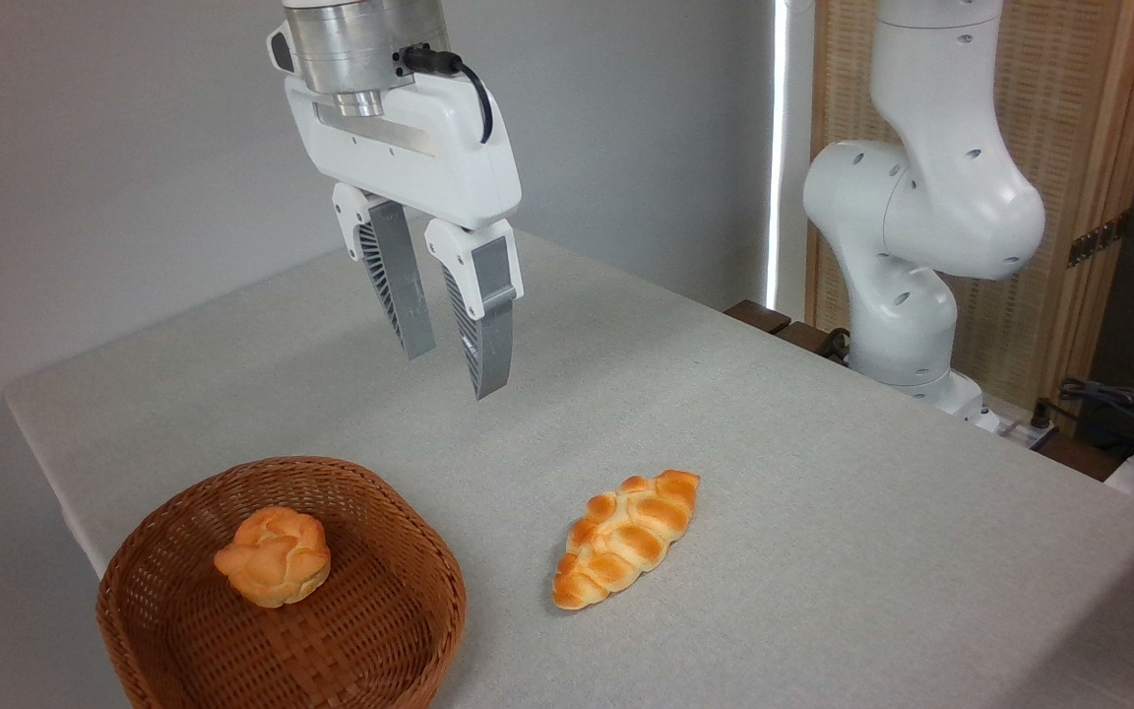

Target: Put bread into the basket

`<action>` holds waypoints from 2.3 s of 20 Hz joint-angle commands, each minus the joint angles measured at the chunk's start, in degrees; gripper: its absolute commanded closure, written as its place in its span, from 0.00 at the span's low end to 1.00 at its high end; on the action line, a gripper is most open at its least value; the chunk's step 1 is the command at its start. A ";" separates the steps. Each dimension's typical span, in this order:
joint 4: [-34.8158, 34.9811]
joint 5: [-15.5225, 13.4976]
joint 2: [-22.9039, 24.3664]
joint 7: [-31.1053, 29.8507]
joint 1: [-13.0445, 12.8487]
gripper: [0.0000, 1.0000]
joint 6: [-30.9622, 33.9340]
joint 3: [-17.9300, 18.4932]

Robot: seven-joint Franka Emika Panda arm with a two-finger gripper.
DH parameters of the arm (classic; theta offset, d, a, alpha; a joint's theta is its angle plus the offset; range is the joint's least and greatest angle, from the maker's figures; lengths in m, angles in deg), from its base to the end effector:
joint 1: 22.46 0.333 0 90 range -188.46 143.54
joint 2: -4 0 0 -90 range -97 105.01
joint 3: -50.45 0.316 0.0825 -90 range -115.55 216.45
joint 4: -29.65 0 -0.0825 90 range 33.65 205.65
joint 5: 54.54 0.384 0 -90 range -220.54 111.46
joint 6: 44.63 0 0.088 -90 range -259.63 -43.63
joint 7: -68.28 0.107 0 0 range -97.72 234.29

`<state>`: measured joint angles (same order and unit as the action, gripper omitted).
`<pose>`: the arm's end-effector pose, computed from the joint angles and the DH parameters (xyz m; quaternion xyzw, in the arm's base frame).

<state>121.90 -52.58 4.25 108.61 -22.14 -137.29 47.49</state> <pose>0.5566 -0.0222 0.6125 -0.9301 0.3668 0.0001 0.0181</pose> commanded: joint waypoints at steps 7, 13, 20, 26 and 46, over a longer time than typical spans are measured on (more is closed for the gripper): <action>0.65 -0.90 0.46 0.45 -0.41 0.00 -0.15 0.93; 3.72 -0.90 1.16 0.54 -0.06 0.00 -0.85 0.93; 18.47 0.41 6.16 0.63 -0.23 0.00 -7.70 0.32; 28.23 4.63 9.42 0.28 0.20 0.00 -11.56 0.93; 40.38 7.01 9.16 -0.51 2.14 0.01 -22.47 1.02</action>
<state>159.84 -46.37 12.60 108.43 -20.29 -157.61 48.05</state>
